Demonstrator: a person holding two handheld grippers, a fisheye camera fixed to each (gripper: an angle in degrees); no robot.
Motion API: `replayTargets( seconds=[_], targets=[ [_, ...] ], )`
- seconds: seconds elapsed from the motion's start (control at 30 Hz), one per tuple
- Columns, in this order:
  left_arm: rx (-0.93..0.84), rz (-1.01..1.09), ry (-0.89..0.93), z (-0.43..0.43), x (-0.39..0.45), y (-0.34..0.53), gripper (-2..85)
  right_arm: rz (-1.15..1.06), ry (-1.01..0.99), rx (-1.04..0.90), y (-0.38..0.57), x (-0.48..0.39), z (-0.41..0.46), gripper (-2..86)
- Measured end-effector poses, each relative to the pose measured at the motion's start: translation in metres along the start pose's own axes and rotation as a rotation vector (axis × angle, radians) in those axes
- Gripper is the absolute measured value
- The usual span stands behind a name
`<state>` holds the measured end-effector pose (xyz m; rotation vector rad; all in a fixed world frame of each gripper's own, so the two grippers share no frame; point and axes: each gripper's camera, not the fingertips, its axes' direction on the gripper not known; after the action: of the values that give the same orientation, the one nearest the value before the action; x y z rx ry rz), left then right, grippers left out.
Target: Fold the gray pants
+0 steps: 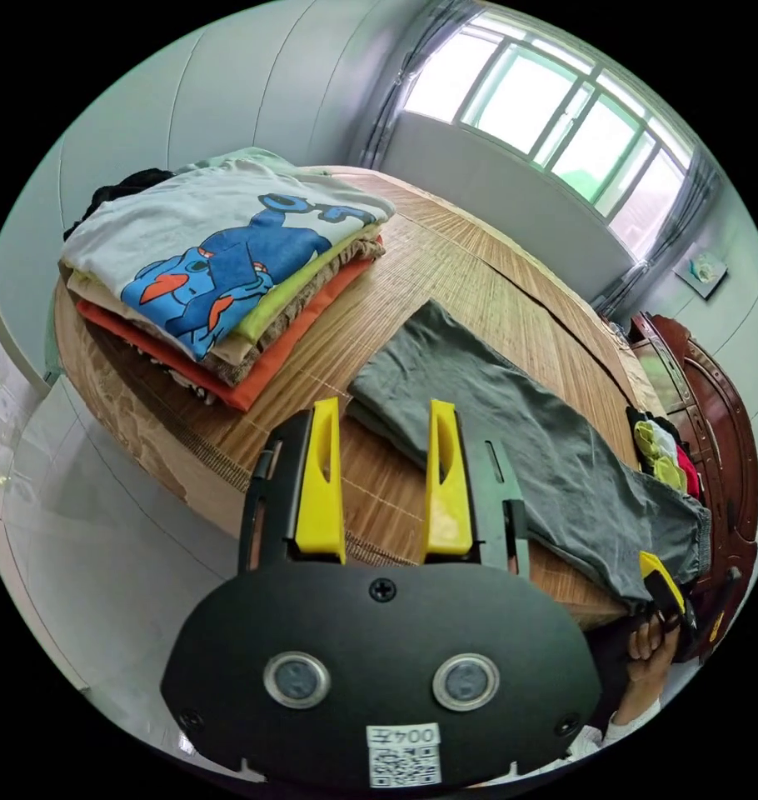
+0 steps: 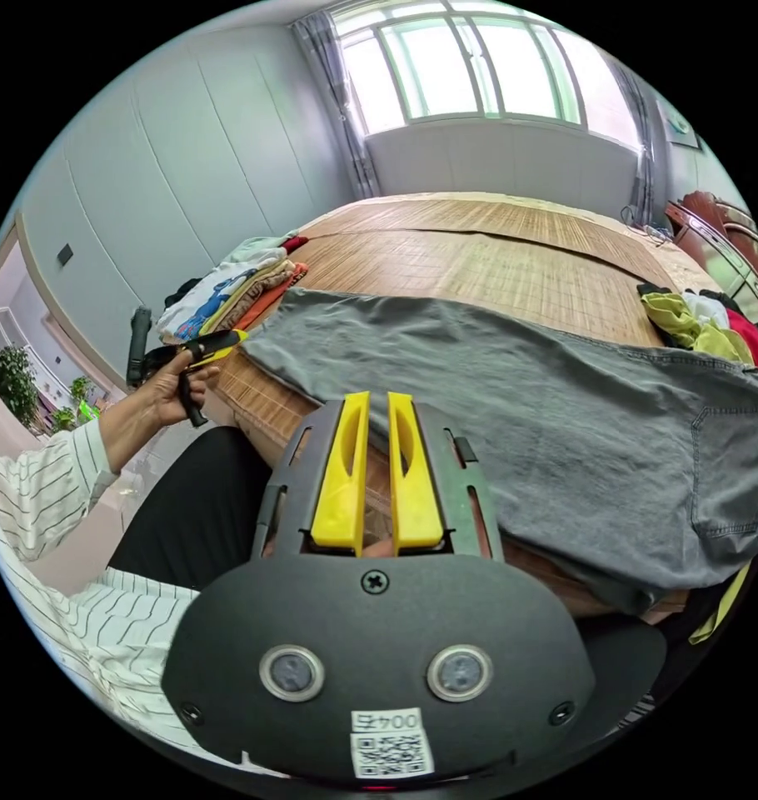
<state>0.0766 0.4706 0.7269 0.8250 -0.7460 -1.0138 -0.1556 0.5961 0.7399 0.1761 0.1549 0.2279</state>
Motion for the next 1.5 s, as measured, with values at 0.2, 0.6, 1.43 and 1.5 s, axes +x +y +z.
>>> replayTargets(
  seconds=[0.2, 0.6, 1.43, 1.5],
  targets=[
    [0.035, -0.031, -0.01, 0.013, -0.008, 0.002, 13.2, -0.048, -0.011, -0.003, -0.036, -0.041, -0.003, 4.7],
    [0.121, 0.088, -0.053, 0.006, -0.028, -0.024, 3.7, -0.29, -0.221, -0.153, -0.166, -0.149, 0.045, 11.5],
    [-0.253, -0.21, 0.725, 0.076, -0.195, -0.162, 24.0, -0.509, 0.094, -0.021, -0.221, -0.314, 0.127, 0.1],
    [-0.262, -0.24, 0.814, 0.085, -0.201, -0.168, 25.7, -0.517, 0.108, -0.024, -0.222, -0.318, 0.126, 0.1]
  ],
)
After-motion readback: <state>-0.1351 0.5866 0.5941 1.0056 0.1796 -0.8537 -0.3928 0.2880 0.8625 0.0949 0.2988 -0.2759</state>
